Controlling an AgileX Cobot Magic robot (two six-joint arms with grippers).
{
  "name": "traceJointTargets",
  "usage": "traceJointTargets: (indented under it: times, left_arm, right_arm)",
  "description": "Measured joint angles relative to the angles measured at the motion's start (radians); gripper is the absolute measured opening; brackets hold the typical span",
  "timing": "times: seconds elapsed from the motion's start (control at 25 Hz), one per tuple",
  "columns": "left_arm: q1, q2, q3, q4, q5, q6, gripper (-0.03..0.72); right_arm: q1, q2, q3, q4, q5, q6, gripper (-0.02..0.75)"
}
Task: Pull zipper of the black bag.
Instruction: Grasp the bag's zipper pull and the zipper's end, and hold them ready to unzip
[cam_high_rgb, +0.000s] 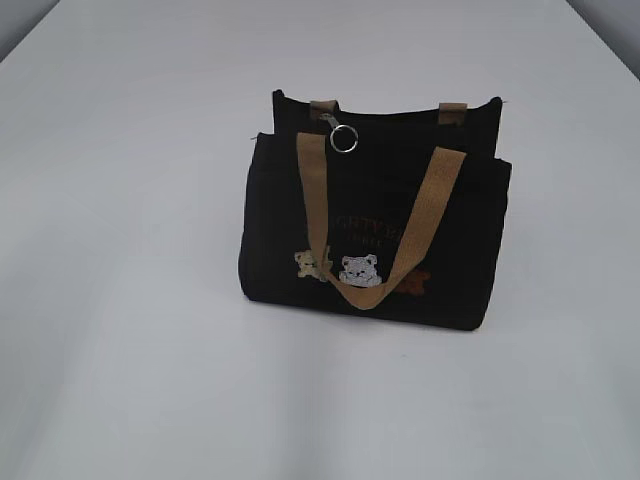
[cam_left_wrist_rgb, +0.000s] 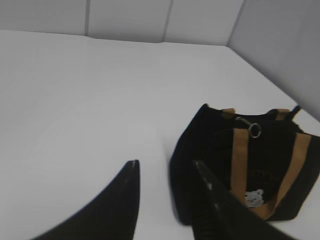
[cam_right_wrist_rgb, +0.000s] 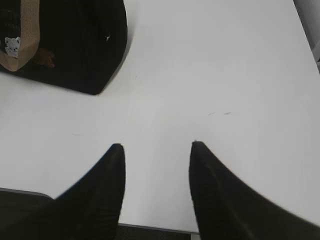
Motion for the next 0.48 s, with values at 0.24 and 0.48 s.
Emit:
traceJointTargets:
  times: [0.24,0.48]
  left_arm:
    - [0.0,0.645,-0.01,-0.871,-0.046,1.135,0.319]
    - [-0.016,1.203,-0.129,-1.143,0.27,1.744,0.365]
  right_arm:
    - [0.0,0.0,0.0,0.0,0.0,0.0,0.337]
    - [0.0,0.0,0.0,0.005,0.0,0.0,0.337]
